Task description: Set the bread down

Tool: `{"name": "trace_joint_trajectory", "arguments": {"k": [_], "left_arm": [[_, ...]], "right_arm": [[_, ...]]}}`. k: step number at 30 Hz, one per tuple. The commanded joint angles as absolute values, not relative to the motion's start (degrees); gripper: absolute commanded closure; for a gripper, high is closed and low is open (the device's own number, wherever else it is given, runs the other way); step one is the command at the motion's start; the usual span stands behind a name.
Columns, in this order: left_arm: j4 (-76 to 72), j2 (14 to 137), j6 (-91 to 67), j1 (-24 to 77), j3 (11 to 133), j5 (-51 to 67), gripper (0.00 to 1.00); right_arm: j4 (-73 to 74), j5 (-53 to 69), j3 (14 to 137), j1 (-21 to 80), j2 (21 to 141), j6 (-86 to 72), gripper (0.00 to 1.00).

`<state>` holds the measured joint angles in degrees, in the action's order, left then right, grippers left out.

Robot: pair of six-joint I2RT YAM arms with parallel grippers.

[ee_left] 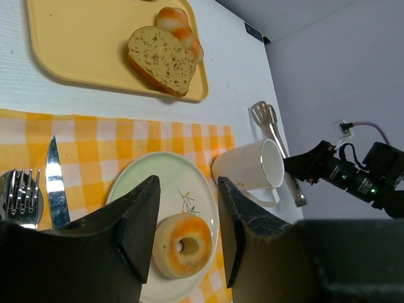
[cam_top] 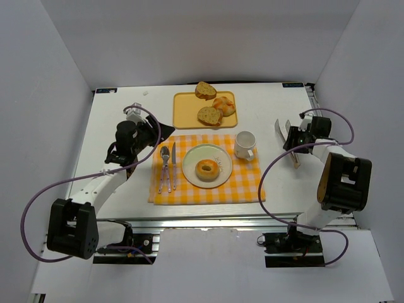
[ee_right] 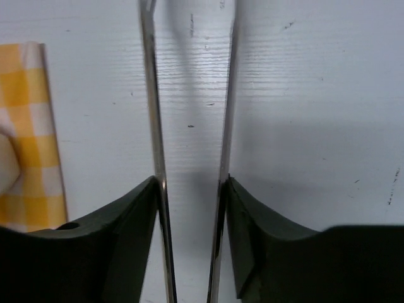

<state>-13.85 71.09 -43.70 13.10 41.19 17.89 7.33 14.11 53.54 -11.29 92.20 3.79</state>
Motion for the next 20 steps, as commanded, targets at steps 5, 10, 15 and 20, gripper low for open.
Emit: {"name": "trace_joint_trajectory", "arguments": {"k": [5, 10, 15, 20], "left_arm": [[-12.7, 67.2, -43.7, 13.2, 41.2, 15.9, 0.47], [-12.0, 67.0, -43.8, 13.2, 41.1, 15.8, 0.44], [-10.2, 67.5, -42.7, 13.2, 42.4, 16.5, 0.39], [-9.8, 68.2, -42.0, 13.9, 42.8, 18.0, 0.32]], "right_arm": [[-0.1, 9.9, 53.3, -11.2, 96.6, 4.9, 0.26], [3.6, 5.2, 54.5, -11.2, 99.5, 7.9, 0.18], [6.0, 3.0, 55.1, -11.3, 95.5, 11.6, 0.11], [5.7, 7.5, 55.7, -11.8, 88.0, 15.0, 0.11]]}}
